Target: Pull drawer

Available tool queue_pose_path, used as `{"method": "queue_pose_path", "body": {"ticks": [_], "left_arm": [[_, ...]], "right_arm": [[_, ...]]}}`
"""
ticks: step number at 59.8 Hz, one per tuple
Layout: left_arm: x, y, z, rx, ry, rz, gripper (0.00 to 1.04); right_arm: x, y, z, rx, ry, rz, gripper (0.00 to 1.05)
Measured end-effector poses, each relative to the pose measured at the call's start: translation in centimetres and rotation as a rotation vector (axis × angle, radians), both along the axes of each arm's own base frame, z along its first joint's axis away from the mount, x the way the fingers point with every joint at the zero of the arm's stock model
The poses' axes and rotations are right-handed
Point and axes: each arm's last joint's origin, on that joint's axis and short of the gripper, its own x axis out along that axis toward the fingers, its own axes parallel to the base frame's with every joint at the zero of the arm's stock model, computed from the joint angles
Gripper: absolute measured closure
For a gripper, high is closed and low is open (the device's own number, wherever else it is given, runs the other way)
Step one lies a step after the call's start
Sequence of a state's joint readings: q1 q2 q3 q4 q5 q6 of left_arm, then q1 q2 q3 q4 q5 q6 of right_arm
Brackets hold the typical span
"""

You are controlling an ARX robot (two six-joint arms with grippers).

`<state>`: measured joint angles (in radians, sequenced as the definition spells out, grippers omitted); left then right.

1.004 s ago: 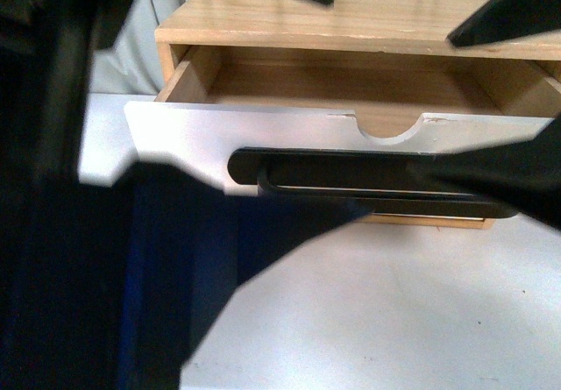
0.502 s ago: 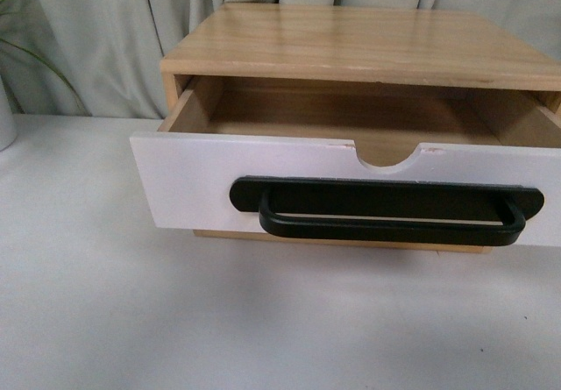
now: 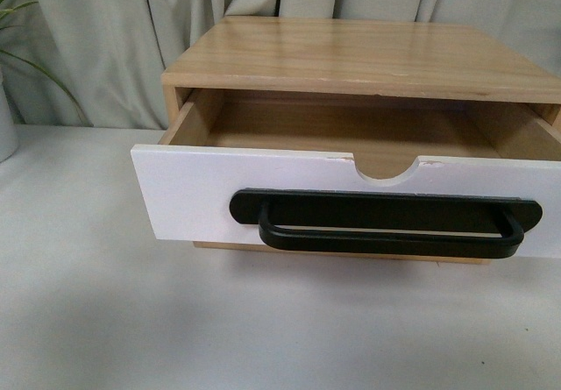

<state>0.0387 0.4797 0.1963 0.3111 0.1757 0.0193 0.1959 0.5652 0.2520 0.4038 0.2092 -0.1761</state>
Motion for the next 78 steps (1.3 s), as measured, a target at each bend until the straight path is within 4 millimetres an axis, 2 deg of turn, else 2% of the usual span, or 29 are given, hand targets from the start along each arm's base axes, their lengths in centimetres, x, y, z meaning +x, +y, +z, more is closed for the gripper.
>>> {"method": "queue_pose_path", "body": {"ticks": [6, 19, 28, 53, 66, 71, 78], "left_arm": [[-0.3, 0.0, -0.8, -0.009, 0.028, 0.127, 0.28], [-1.2, 0.0, -2.4, -0.013, 0.028, 0.139, 0.73], [-1.6, 0.0, -3.1, -0.016, 0.029, 0.139, 1.01], [-2.5, 0.0, -4.8, -0.021, 0.022, 0.138, 1.01], [-3.6, 0.0, -5.1, -0.021, 0.029, 0.138, 1.01], [-3.7, 0.0, -5.1, -0.021, 0.023, 0.138, 1.01], [-3.7, 0.0, -5.1, -0.021, 0.022, 0.138, 1.01]], "right_arm": [[-0.5, -0.3, -1.2, 0.081, 0.087, 0.030, 0.33], [-1.5, -1.6, -3.4, 0.139, 0.091, 0.053, 0.79], [-2.0, -2.2, -4.4, 0.145, 0.090, 0.020, 1.03], [-3.1, -2.2, -5.8, 0.146, 0.087, 0.022, 1.04], [-3.4, -2.2, -6.7, 0.147, 0.079, 0.022, 1.04], [-4.1, -2.2, -7.1, 0.147, 0.112, 0.023, 1.04], [-4.5, -2.2, -6.9, 0.147, 0.082, 0.025, 1.04]]}}
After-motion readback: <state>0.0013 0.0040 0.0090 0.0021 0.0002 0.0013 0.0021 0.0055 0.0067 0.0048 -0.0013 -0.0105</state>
